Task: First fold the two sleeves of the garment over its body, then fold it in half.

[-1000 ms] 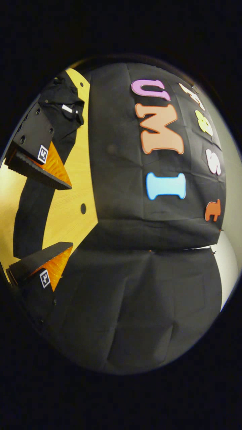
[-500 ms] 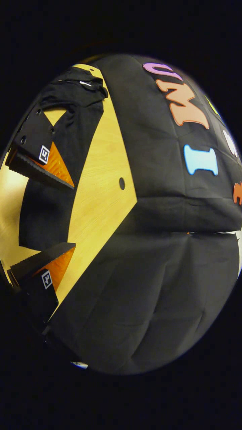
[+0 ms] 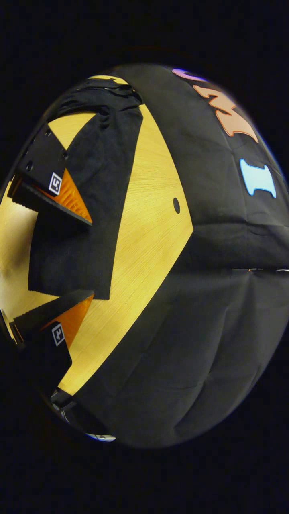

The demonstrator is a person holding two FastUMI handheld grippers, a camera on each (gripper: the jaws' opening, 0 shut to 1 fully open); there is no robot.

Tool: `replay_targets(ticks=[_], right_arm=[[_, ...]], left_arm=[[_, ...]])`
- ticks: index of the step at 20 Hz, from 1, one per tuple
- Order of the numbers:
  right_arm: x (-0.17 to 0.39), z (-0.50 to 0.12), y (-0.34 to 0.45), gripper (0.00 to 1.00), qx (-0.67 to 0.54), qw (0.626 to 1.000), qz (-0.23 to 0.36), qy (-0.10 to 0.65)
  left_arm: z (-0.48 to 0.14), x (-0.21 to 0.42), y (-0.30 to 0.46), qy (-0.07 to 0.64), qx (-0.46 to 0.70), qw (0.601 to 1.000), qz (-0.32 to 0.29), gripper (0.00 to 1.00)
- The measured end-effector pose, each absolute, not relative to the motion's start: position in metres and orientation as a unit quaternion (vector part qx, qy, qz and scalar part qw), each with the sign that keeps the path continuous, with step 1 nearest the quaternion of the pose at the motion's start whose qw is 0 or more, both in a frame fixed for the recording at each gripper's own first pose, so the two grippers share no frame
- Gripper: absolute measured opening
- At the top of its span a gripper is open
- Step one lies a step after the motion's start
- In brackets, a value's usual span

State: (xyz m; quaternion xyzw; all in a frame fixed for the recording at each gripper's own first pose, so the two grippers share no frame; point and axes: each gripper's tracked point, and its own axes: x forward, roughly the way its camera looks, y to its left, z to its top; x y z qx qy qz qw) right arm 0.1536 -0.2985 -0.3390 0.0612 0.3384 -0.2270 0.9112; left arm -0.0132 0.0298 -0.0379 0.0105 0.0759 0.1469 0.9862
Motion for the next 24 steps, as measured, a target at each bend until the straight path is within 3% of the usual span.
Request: replay_targets(ticks=[2,3,10,11,14,17,21,24], right_arm=[[0.152,-0.339,-0.300,0.95,0.057,0.911,-0.226,0.339],[0.153,-0.339,-0.300,0.99,0.057,0.912,-0.226,0.336],[0.155,-0.338,-0.298,0.97,0.065,0.915,-0.226,0.328],[0.158,-0.338,-0.296,0.85,0.065,0.915,-0.223,0.329],[0.163,-0.339,-0.287,0.62,0.062,0.919,-0.197,0.335],[0.166,-0.340,-0.281,0.18,0.058,0.922,-0.185,0.336],[0.164,-0.337,-0.276,0.04,0.079,0.913,-0.186,0.355],[0.164,-0.332,-0.274,0.03,0.105,0.904,-0.191,0.367]], left_arm=[[-0.047,-0.010,0.027,0.088,0.014,0.987,0.136,0.93],[-0.052,-0.008,0.025,0.098,0.016,0.986,0.131,0.92],[-0.051,0.005,0.006,0.101,0.007,0.990,0.094,0.93],[-0.051,0.005,0.003,0.100,0.005,0.991,0.090,0.93],[-0.051,0.001,-0.001,0.098,-0.003,0.992,0.085,0.93],[-0.046,-0.005,0.002,0.089,-0.004,0.992,0.088,0.93],[-0.045,-0.013,0.010,0.088,-0.004,0.992,0.092,0.92],[-0.049,-0.020,0.015,0.092,-0.012,0.991,0.093,0.92]])
